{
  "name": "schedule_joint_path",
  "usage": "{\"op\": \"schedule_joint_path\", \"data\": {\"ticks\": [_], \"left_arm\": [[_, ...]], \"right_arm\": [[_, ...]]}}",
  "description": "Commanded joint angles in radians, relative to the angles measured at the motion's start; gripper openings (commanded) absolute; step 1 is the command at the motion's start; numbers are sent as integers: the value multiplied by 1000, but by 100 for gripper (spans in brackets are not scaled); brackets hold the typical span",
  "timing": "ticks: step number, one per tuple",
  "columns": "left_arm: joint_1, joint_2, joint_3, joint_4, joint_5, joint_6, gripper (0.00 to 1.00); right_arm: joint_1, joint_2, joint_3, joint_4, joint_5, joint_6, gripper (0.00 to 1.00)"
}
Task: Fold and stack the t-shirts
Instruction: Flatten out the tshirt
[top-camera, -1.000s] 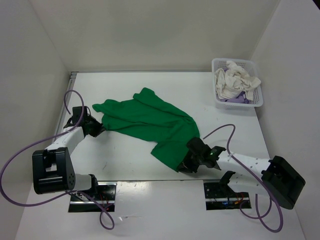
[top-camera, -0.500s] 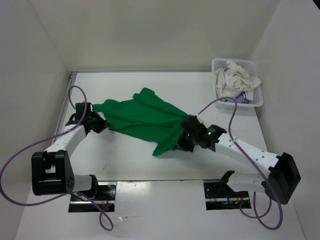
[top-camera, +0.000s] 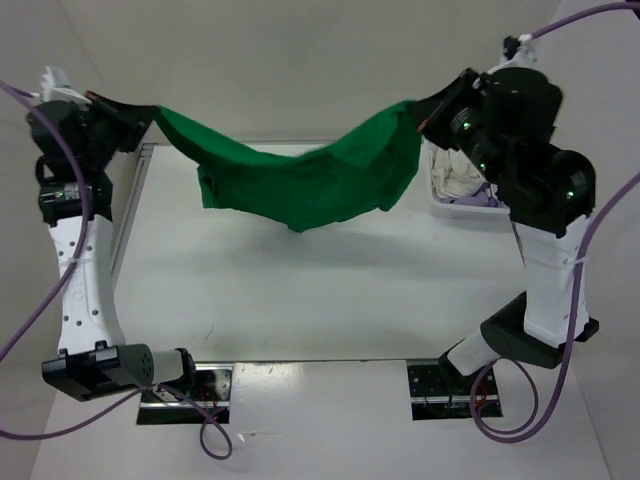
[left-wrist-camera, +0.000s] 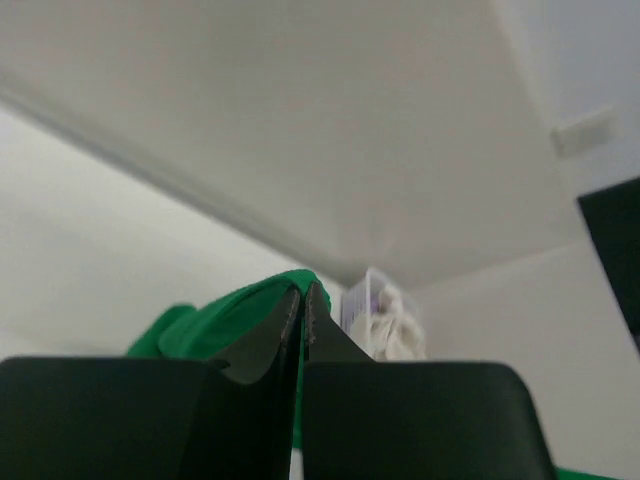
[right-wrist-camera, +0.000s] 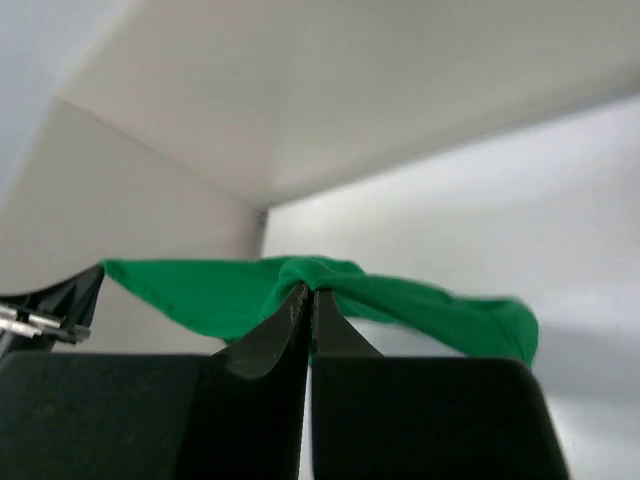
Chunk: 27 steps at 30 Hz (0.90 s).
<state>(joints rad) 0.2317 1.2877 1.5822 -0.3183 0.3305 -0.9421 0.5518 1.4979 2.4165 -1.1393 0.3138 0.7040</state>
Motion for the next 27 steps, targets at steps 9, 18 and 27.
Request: {"op": "schedule_joint_path", "data": {"ticks": [9,18,27], "left_arm": [[70,-37,273,-51,16,-49,0],[70,54,-26,54,-42,-7,0],[52,268,94,137,-33,-53,0]], "right_arm": [[-108,1,271,126,-8,-179,0],[-277,316,162,219,-178,-242,0],[-421,570,382,320,-300,-187,0]]}}
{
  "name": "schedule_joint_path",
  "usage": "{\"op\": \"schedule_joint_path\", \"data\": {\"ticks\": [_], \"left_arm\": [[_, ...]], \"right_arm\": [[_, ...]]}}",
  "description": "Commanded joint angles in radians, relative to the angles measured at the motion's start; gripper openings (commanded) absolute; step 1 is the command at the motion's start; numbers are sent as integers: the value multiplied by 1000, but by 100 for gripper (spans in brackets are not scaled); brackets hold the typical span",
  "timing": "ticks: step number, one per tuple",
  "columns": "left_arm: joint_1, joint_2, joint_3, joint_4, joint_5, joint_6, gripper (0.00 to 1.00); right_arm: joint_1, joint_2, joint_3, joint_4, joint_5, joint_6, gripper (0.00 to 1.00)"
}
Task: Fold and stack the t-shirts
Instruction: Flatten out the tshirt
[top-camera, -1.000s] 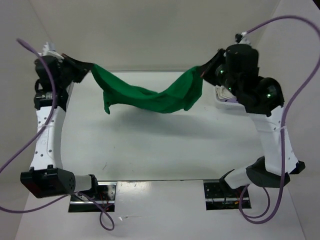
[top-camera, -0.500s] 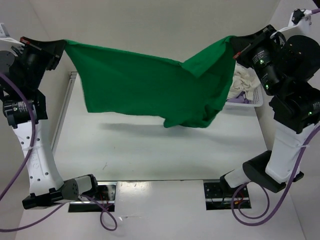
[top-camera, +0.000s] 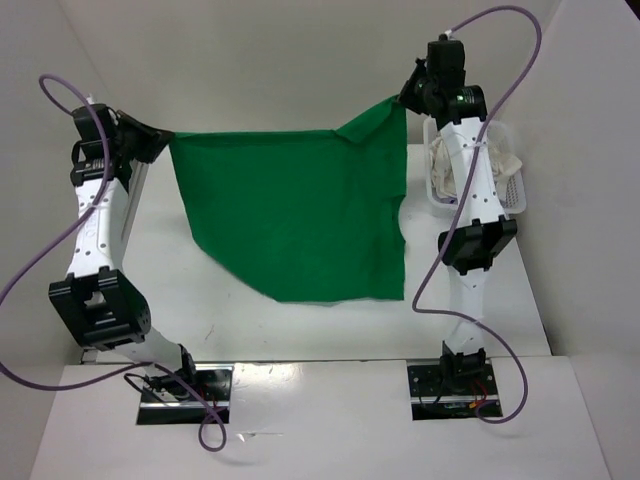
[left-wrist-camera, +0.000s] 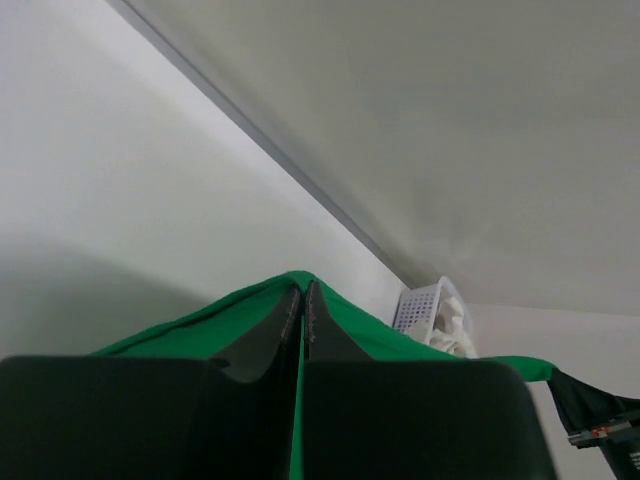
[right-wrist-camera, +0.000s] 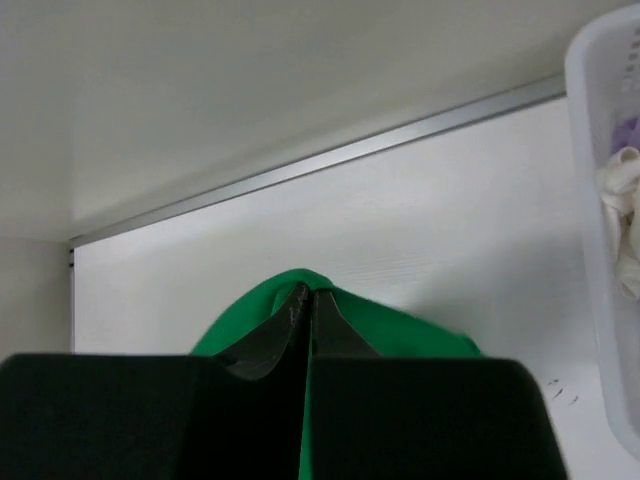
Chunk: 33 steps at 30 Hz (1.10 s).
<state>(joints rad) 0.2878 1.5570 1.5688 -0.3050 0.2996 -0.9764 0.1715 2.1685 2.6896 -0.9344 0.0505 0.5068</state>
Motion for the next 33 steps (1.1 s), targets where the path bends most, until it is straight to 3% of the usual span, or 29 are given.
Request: {"op": "schedule_joint_path", "data": {"ticks": [1,8,14,17,20,26,29,33], "left_arm": [[-4,-2,131,124,-2,-19,0],[40,8,312,133,41,-53,0],[97,-44,292,142,52,-30,0],[97,-101,147,165,42,14,0],[97,-178,-79,175,32,54,0],[97,-304,-441,169,22,132,2],[97,-365,-605,118,-23,159,4],[97,-420,-757,60,-63,170,7]], "right_arm": [[-41,-114,108,135,-52,28,0],[-50,-272,108,301,-87,79,0],[-50,-347,4,240,-141,66,0],[-50,-453,-248,226,-141,35,0],[-50,-639,-778,320,-141,16,0],[-50,-861,-1420,342,-150,4,0],[-50,-933,-1630,332,-150,4,0],[-29,-955,-1708,257,-140,16,0]]}}
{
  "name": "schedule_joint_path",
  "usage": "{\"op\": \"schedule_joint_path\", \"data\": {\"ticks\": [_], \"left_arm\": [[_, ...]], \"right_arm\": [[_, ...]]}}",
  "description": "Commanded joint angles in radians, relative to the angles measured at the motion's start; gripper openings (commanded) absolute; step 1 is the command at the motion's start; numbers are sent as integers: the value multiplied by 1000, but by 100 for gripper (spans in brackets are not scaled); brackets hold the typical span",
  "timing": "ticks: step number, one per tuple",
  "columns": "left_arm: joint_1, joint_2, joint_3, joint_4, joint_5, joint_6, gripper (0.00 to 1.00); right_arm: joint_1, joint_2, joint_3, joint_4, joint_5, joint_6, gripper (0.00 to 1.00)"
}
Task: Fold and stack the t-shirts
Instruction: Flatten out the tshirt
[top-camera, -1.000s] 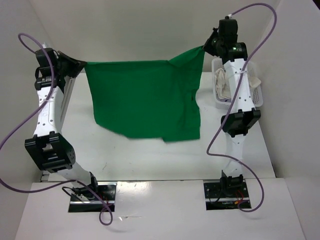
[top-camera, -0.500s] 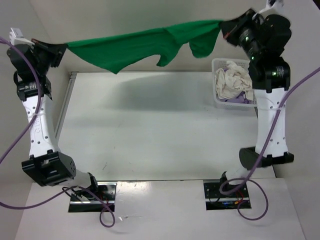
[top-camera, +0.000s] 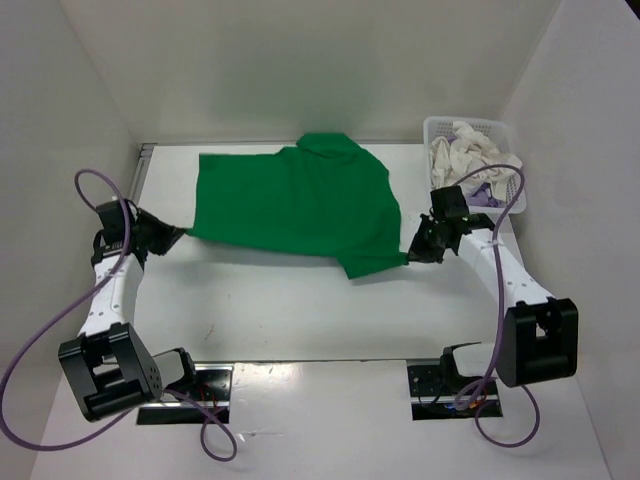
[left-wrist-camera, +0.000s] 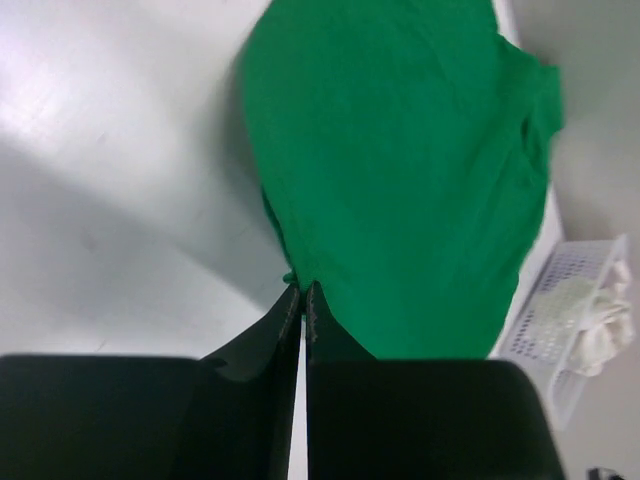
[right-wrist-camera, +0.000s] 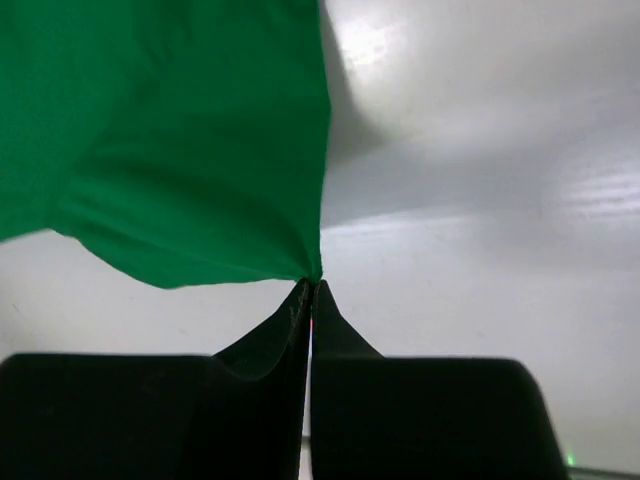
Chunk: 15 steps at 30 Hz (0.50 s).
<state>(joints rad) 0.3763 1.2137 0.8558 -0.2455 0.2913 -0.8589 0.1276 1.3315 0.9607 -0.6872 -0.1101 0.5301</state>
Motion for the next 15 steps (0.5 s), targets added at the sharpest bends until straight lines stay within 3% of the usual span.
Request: {"op": "schedule_joint_path", "data": {"ticks": [1,5,11,15], "left_arm": [[9,-101,-64,-26,-55,52,7],[9,-147,-116,-122,-55,70,8],[9,-192,-153,-235,-80,95,8],[9,-192,-144,-245,-37,75,8]], "right_arm": [[15,-118,36,-33,21,5,0],[15,-94,41,-162,-36,15,0],[15,-227,-22,-311,-77,34,0],[26,-221,-33,-295,-76,34,0]]}}
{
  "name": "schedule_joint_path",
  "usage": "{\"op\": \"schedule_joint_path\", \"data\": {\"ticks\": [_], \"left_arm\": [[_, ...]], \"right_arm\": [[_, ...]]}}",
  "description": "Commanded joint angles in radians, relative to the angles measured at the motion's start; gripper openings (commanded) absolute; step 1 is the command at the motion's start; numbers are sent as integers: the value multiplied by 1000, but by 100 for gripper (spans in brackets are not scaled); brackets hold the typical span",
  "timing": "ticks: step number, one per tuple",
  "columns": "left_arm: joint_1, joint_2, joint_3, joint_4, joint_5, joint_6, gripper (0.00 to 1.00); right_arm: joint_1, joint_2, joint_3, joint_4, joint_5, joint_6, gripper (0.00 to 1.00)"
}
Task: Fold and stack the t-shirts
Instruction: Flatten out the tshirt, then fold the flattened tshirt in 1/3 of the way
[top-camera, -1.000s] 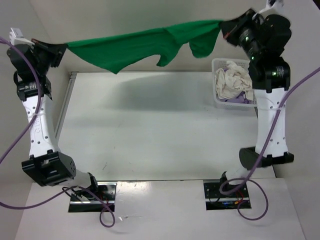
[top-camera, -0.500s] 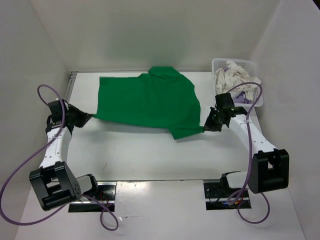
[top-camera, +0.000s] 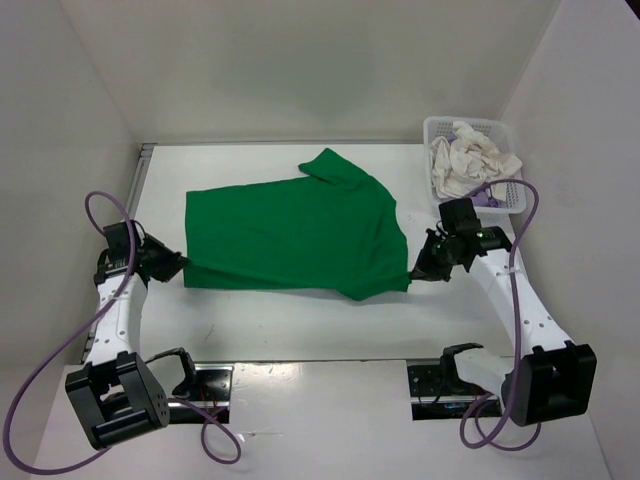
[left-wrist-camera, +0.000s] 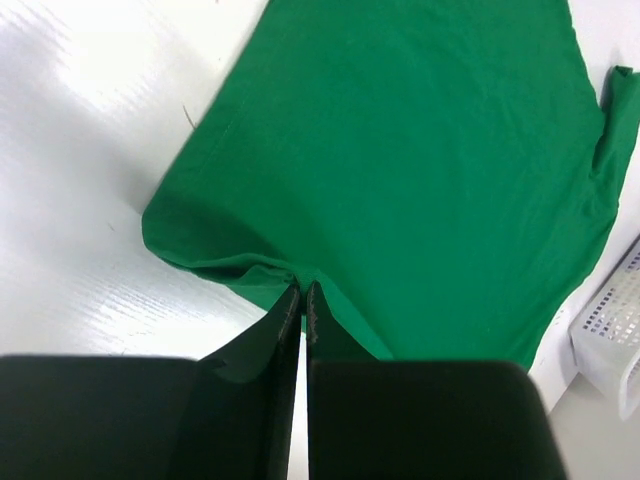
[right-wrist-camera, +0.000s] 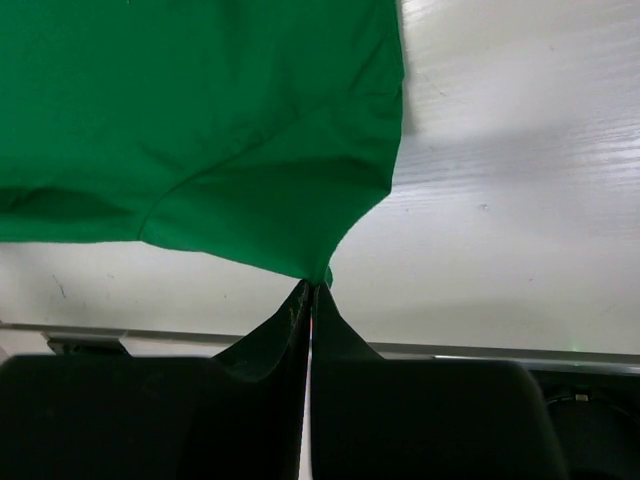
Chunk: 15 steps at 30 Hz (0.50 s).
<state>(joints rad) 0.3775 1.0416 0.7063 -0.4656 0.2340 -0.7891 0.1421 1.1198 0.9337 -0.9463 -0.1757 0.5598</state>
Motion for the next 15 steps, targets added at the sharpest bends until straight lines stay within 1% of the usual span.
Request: {"op": "schedule_joint_path", "data": {"ticks": [1,5,6,8,9,15], "left_arm": [[8,-11,5,-25,21,-5,8],[8,9,-16,2,8,-28,5],[8,9,-16,30,-1,-38,5],[8,41,-16,57,-10,-48,4],[8,63,-16,82,-19,-59,4],[8,124,-16,143,-50,-79,4]], "right_arm": [[11,6,-6,-19,-10,5,0],[11,138,109,92,35,-9,0],[11,215,134,121,50,-21,0],[11,279,191,162,61,-34,0],[11,335,209,187,61,-34,0],[11,497,341,239,96,-63,0]]}}
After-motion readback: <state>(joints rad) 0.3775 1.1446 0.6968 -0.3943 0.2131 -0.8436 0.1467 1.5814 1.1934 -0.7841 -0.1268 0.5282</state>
